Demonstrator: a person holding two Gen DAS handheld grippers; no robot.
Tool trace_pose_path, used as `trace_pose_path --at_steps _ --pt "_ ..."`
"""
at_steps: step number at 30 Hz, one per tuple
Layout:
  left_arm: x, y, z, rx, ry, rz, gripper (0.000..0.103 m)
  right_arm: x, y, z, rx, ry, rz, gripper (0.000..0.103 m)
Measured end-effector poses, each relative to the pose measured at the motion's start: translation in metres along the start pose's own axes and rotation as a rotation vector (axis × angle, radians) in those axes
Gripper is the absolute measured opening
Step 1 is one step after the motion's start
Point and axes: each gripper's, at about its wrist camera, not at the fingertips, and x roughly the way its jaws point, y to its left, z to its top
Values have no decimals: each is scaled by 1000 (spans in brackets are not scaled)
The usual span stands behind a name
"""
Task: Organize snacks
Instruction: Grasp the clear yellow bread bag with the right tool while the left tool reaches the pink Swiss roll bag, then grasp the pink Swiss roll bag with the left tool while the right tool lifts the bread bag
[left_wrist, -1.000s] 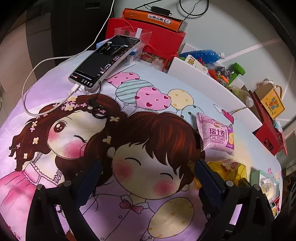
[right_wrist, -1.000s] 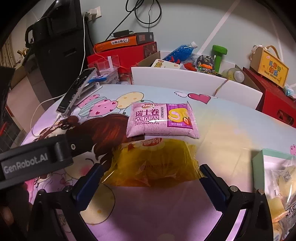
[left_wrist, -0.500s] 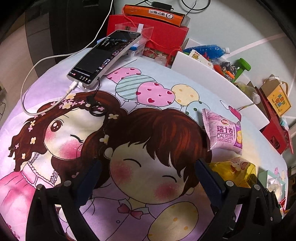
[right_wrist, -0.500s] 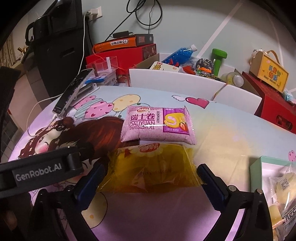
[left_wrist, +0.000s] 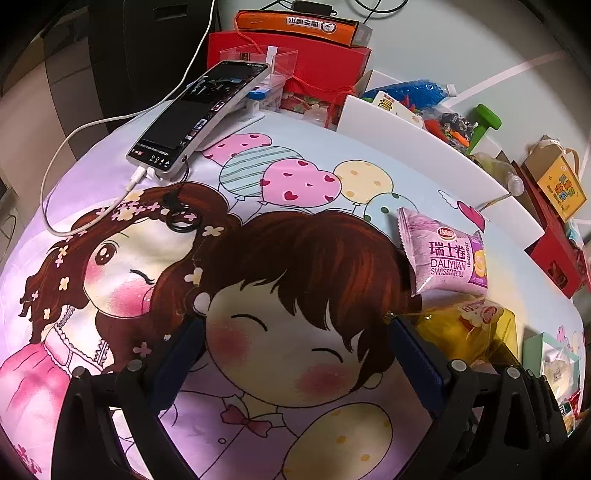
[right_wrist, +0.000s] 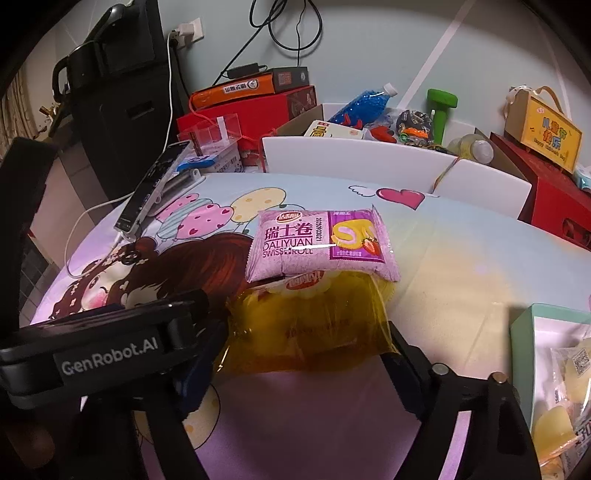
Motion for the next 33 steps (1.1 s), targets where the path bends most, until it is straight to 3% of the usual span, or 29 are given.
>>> trace_pose_path --at_steps 21,33 --pt "-4 -6 1 3 -12 -15 100 -10 -7 4 26 -27 8 75" --pt "-14 -16 3 5 -48 -66 100 -19 -36 10 97 -56 -62 75"
